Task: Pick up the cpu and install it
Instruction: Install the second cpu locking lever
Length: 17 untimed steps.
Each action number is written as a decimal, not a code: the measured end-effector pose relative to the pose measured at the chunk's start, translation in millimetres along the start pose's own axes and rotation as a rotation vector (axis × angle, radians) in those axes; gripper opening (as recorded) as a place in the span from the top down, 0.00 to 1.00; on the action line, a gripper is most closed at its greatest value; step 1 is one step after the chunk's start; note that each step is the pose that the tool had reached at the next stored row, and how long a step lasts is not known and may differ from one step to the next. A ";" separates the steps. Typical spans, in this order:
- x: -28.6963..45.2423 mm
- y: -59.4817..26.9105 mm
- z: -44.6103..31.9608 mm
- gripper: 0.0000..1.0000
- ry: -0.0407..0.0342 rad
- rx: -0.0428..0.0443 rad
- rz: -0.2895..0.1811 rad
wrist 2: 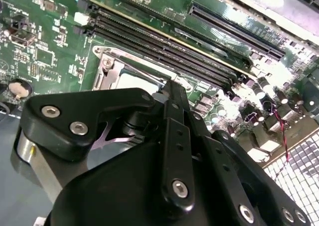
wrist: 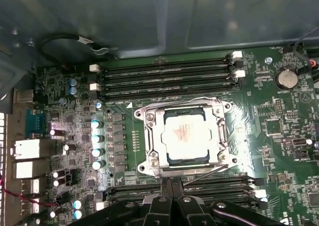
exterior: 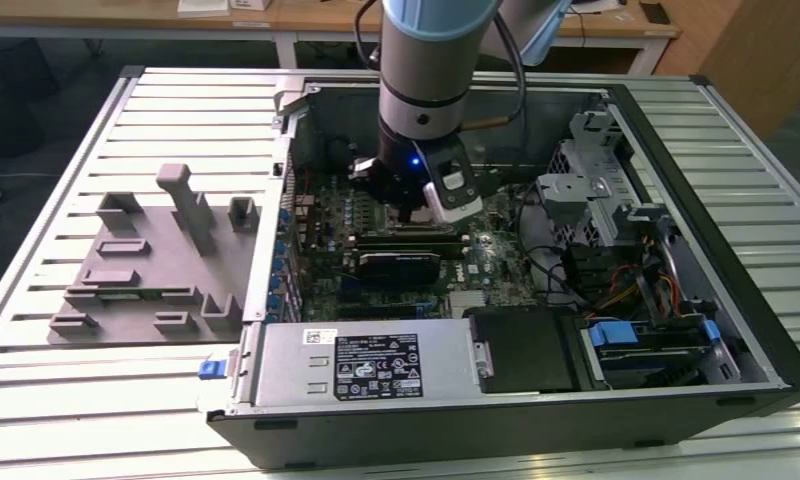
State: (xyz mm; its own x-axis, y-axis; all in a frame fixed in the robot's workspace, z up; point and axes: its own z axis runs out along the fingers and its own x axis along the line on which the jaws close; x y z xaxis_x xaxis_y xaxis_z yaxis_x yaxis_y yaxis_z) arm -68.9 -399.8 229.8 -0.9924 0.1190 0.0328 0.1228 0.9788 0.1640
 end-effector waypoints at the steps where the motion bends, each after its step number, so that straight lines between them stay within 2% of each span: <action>1: 0.5 -0.2 0.8 0.89 -0.0010 -0.0003 0.006; 8: 0.3 -2.9 4.6 0.89 -0.0121 -0.0024 0.073; 14: 2.3 -9.0 6.9 0.89 -0.0138 -0.0045 0.084; 17: 7.7 -10.9 9.1 0.89 -0.0123 -0.0128 0.084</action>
State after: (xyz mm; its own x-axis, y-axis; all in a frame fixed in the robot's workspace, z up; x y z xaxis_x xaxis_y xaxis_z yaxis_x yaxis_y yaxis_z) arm -78.0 -408.0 219.2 -0.9786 0.2027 0.0348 0.2057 0.9631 0.1737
